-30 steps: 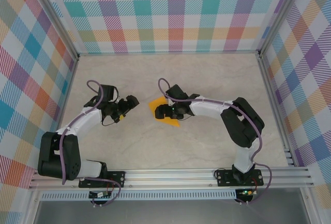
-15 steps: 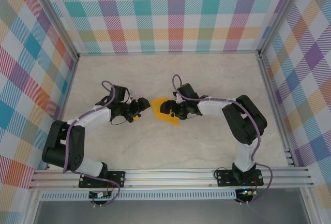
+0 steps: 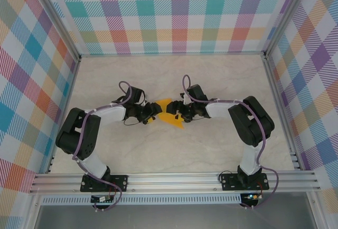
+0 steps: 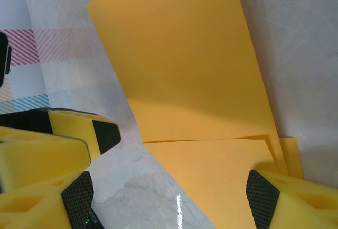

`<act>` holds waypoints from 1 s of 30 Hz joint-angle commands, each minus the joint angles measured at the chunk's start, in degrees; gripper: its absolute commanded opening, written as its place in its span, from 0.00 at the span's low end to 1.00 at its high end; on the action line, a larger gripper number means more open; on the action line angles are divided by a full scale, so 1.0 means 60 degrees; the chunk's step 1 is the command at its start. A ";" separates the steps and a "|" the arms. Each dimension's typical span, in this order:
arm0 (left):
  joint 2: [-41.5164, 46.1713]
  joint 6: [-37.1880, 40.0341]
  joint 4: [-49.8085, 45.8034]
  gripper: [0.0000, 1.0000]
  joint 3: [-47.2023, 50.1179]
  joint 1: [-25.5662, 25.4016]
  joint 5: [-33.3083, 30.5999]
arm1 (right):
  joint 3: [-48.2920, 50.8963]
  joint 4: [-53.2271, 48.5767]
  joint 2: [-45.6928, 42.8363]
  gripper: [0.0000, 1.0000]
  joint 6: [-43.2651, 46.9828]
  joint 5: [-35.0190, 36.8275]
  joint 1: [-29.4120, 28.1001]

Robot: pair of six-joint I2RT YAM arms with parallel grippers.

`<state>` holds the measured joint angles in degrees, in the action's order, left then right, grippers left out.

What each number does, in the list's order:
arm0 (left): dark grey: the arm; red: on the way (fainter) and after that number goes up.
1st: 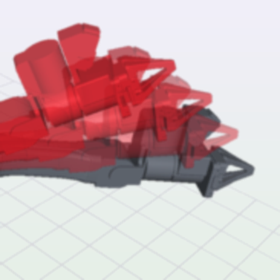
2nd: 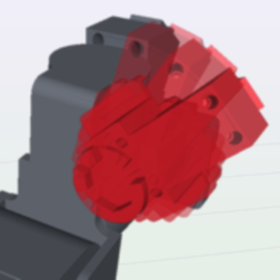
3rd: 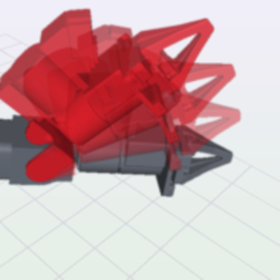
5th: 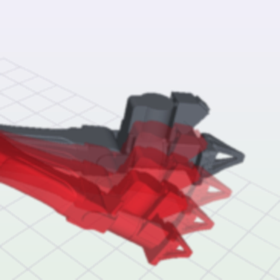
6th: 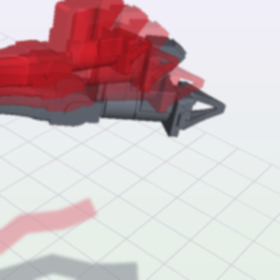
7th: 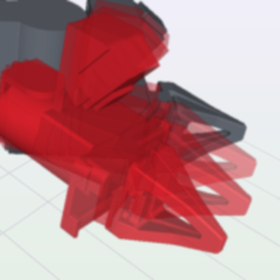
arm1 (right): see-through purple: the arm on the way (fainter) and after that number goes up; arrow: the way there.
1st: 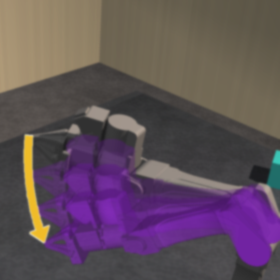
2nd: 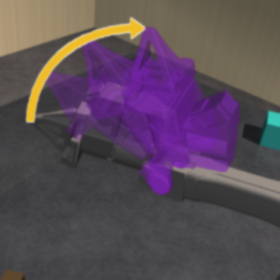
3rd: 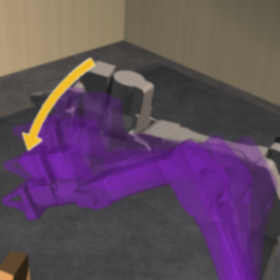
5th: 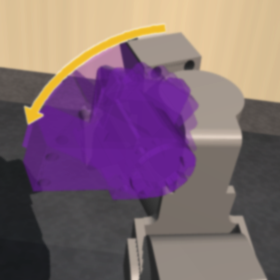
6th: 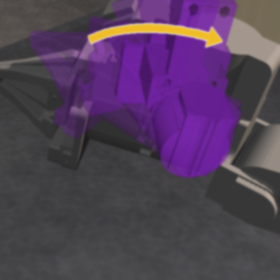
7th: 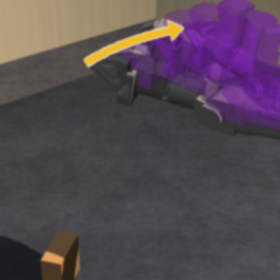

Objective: Fold a paper plane with a square sheet of paper (pick it up from the middle)
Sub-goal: Fold the wing for the fifth time at the center of the table.

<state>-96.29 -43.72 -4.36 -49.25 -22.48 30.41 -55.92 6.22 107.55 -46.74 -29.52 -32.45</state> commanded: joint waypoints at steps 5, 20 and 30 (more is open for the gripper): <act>-0.0668 -0.0031 0.0421 0.54 -0.0393 -0.0265 0.0363 | 0.0487 -0.1038 0.0386 0.78 0.0070 0.0298 0.0219; -0.1108 -0.0082 0.0861 0.23 -0.0653 -0.0311 0.0930 | 0.0383 -0.1065 -0.0001 0.77 0.1078 0.0103 0.0312; -0.0688 -0.0792 0.0699 0.09 -0.0627 -0.0423 0.0651 | 0.0852 -0.0569 -0.2132 0.80 0.4829 0.1666 0.0274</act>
<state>-103.00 -46.74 0.21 -52.03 -23.46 34.83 -52.60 1.65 99.44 -27.49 -24.38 -30.61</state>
